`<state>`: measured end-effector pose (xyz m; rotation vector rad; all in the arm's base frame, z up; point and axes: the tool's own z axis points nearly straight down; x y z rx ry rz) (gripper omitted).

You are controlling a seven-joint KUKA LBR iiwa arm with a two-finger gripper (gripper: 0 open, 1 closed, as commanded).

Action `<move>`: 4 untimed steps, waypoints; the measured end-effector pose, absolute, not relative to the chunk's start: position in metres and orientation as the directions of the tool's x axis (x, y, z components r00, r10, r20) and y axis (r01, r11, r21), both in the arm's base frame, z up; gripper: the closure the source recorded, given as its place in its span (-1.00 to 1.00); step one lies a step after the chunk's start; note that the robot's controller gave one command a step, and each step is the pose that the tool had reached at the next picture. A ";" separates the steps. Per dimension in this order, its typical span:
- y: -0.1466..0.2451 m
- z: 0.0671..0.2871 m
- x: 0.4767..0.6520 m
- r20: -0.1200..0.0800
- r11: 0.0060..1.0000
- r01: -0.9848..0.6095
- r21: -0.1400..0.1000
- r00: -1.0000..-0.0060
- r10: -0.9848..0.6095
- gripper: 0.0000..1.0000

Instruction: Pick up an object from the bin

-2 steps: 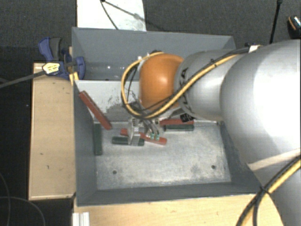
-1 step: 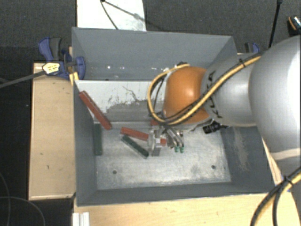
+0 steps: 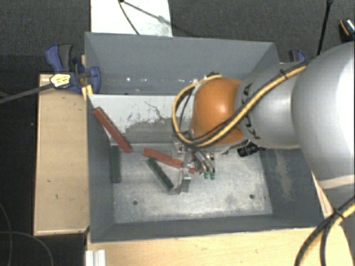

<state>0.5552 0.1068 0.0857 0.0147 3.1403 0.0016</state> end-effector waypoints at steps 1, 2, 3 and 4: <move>0.081 0.070 0.560 0.002 1.000 0.001 -0.001 -1.000 0.001 -1.00; 0.083 0.071 0.560 0.001 1.000 0.004 0.001 -1.000 0.004 1.00; 0.073 0.224 0.543 -0.009 1.000 0.026 0.002 -1.000 0.026 1.00; 0.091 0.220 0.529 0.001 1.000 0.016 0.001 -1.000 0.016 1.00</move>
Offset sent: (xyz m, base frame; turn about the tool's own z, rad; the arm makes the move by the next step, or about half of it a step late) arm 0.0044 -0.0239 -0.0157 -0.0118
